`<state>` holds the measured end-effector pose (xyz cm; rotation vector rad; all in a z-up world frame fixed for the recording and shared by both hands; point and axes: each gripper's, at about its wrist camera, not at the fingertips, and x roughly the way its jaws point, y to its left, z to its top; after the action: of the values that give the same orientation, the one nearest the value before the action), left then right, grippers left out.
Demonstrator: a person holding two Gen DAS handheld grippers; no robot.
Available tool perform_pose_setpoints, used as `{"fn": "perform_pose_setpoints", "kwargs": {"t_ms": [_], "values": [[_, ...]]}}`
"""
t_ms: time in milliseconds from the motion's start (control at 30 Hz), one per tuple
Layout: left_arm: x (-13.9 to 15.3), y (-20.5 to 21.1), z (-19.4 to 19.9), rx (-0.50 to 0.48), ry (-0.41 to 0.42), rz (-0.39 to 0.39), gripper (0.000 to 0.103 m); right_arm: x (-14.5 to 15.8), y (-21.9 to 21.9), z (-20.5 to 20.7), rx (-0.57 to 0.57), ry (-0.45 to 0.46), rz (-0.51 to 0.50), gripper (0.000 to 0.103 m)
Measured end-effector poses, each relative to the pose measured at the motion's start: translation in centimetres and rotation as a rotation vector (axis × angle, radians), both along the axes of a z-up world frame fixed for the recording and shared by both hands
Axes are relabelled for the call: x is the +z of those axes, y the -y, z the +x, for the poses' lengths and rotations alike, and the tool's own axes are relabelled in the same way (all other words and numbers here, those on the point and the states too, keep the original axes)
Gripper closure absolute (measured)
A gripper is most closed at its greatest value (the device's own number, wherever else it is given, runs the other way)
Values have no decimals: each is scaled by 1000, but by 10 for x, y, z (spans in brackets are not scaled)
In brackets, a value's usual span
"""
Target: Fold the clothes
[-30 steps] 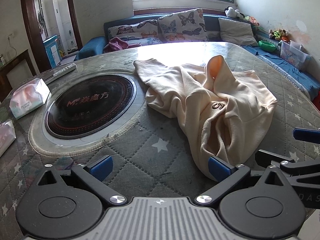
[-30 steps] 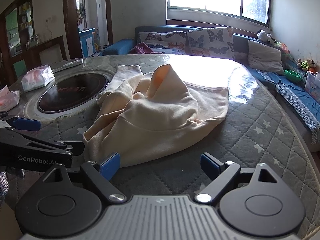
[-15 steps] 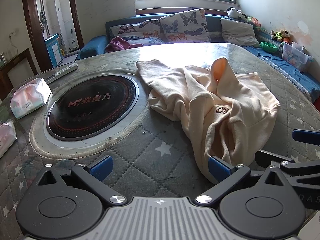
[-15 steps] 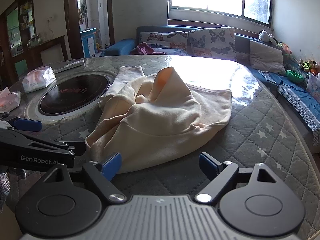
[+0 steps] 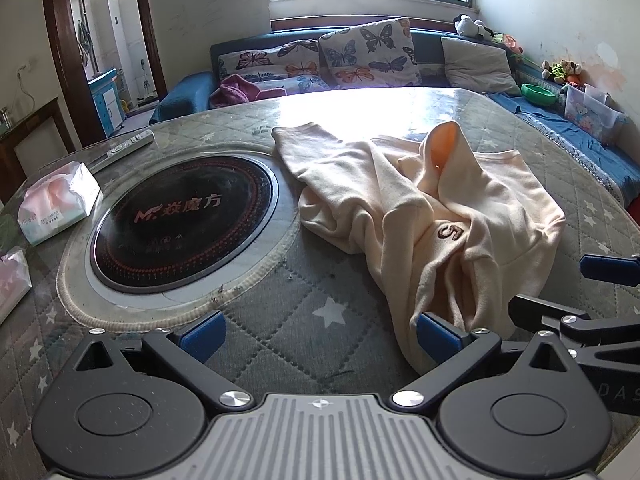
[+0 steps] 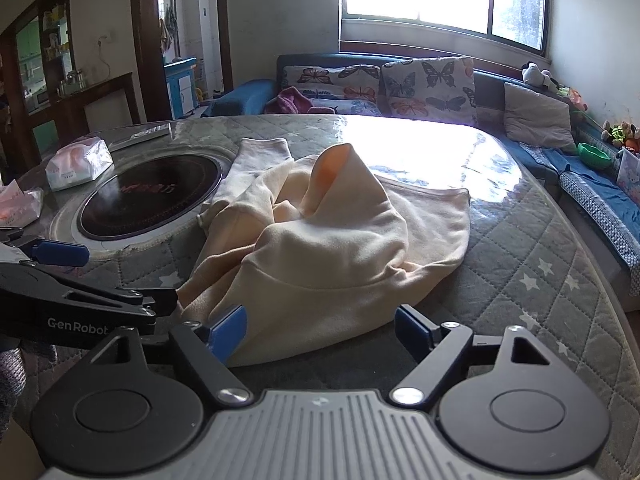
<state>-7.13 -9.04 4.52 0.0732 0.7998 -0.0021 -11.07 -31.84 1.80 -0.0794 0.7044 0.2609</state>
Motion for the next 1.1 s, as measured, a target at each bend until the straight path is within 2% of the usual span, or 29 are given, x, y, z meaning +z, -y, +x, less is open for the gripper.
{"fn": "perform_pose_setpoints", "kwargs": {"t_ms": [1100], "values": [[13,-14,56,-1,20,-10,0,20,-7,58,30,33,13,40]]}}
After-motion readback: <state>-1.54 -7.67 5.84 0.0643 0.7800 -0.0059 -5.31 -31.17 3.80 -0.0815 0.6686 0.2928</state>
